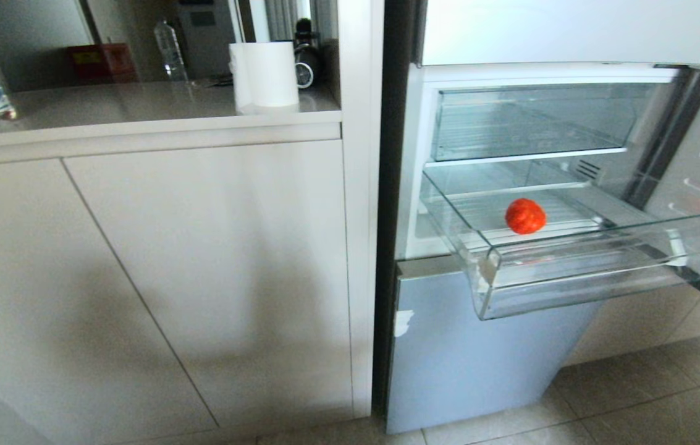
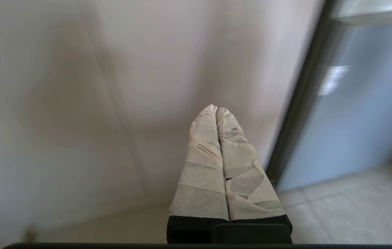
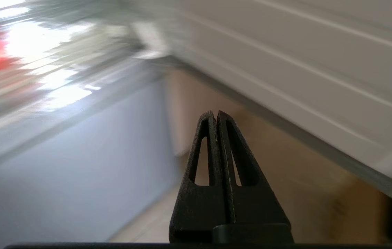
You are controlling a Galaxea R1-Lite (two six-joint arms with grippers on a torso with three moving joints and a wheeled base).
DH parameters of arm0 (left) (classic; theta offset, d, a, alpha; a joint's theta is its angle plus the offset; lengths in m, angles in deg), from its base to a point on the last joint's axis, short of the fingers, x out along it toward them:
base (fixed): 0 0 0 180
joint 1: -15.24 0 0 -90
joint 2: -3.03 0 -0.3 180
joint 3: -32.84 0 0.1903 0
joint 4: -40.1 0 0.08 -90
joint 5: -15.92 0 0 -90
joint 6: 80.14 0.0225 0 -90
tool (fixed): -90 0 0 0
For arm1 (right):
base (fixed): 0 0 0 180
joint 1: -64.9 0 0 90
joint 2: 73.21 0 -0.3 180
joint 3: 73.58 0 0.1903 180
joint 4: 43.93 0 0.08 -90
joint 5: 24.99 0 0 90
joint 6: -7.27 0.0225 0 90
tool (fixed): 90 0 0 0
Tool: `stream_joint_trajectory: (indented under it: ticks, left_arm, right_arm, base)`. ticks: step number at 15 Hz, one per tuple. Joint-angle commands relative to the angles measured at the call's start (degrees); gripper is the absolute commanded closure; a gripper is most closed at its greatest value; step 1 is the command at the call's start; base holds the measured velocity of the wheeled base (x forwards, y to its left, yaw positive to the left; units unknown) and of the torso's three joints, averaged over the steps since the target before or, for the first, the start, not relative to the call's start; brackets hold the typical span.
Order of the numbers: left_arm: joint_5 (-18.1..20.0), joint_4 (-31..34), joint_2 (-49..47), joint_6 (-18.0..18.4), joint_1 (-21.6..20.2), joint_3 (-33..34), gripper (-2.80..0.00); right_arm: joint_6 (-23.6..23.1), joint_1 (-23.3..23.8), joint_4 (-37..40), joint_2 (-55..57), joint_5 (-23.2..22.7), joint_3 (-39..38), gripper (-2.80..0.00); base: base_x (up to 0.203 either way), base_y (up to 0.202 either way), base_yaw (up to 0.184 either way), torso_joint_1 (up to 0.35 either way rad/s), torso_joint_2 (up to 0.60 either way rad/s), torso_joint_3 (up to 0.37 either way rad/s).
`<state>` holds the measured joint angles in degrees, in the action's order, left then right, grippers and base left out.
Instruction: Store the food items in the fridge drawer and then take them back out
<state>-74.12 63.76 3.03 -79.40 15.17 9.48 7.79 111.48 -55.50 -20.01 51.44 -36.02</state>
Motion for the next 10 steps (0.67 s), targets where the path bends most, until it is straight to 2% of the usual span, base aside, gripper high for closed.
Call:
stream_joint_trajectory:
  ticks: [1,5,7,10]
  left_arm:
    - [0.0,0.0,-0.1,0.0,0.0,0.0,0.0]
    - [0.0,0.0,-0.1,0.0,0.0,0.0,0.0]
    - [0.0,0.0,-0.1,0.0,0.0,0.0,0.0]
    - [0.0,0.1,-0.1,0.0,0.0,0.0,0.0]
  right_arm:
    - [0.0,2.6,-0.2,0.0,-0.1,-0.1,0.0]
    - [0.0,6.8,-0.4,1.0,-0.4,0.2,0.0]
    - [0.0,8.9,-1.3,2.5,-2.0,0.1,0.0]
    - [0.1,9.1,-1.5,5.0,-2.3,0.3,0.0]
  base:
    - [0.001,0.011,-0.176,0.004,0.0,0.003]
    - [-0.002,0.006,-0.177,0.005,0.0,0.002]
    - [0.0,0.007,-0.176,0.003,0.0,0.0]
    - [0.0,0.009,-0.169,0.003,0.0,0.0]
